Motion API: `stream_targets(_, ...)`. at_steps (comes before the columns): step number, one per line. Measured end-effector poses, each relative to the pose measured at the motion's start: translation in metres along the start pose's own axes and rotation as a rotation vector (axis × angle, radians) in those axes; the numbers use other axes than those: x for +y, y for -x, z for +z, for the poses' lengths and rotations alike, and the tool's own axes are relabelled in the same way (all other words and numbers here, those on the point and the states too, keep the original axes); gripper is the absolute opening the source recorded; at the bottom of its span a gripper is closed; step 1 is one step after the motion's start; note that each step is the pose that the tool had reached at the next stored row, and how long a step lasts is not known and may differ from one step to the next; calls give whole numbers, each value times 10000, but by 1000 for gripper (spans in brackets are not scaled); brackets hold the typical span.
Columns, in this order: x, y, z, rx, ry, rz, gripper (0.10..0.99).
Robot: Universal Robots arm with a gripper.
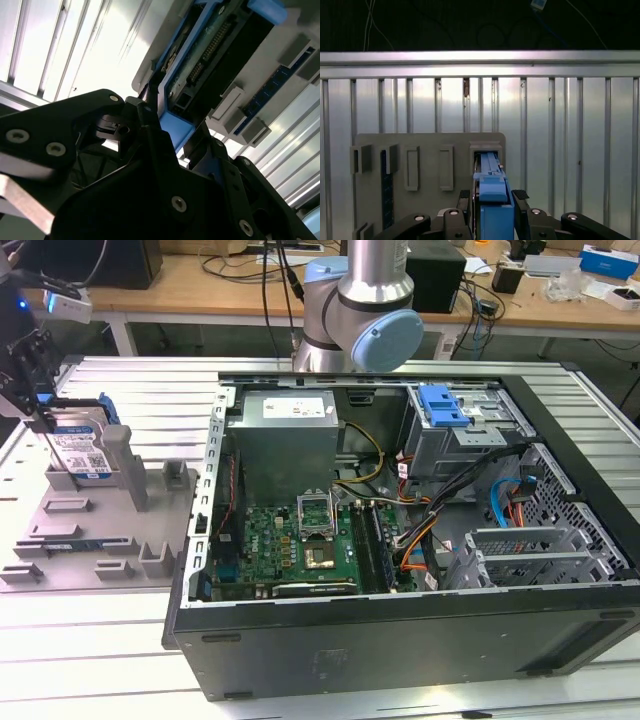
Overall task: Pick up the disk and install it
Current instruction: 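Pick up the disk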
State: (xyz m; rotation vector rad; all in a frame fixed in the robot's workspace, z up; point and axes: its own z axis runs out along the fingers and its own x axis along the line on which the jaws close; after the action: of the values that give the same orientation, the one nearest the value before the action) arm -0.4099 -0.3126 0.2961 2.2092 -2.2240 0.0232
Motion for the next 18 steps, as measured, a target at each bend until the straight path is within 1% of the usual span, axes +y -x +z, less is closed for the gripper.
stream_targets(18, 0, 0, 16, 0, 0, 70, 455)
